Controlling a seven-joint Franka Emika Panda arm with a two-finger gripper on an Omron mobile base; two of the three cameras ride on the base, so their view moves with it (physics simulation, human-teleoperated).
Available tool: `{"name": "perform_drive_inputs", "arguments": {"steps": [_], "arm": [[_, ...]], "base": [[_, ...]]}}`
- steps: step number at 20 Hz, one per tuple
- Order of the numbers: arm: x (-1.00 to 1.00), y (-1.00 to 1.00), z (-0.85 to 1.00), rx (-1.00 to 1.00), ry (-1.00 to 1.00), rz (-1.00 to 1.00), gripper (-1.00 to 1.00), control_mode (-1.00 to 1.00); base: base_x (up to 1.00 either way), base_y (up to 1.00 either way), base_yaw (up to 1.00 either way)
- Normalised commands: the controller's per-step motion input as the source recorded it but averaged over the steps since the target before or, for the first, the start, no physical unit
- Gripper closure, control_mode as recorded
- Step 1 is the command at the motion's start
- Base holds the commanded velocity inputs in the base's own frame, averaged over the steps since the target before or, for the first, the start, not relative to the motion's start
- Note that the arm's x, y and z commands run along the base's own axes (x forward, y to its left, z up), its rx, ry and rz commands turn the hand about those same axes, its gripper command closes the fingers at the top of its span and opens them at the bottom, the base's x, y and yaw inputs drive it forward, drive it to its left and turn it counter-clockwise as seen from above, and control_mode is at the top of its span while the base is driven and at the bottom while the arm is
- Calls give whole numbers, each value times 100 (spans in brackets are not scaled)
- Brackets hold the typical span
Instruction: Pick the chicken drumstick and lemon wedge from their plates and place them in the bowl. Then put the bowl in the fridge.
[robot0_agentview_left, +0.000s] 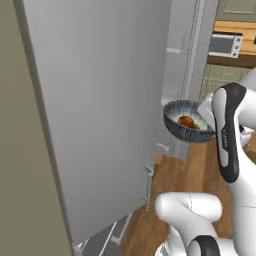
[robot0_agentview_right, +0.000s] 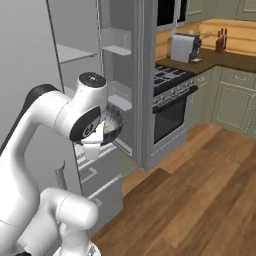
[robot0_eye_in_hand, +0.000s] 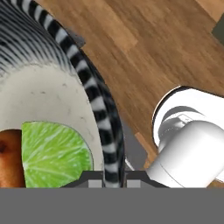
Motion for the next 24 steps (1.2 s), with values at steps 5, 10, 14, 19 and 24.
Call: {"name": "perform_drive_inputs", "arguments": {"steps": [5, 10, 14, 19, 24], "arm": [[0, 0, 0, 0, 0, 0, 100, 100], [0, 0, 0, 0, 0, 0, 100, 100], [0, 0, 0, 0, 0, 0, 100, 100], [0, 0, 0, 0, 0, 0, 100, 100], [0, 0, 0, 0, 0, 0, 100, 100]], "base": [[30, -32, 61], [15, -42, 49], [0, -43, 40], [-5, -80, 31], [25, -14, 7]]}}
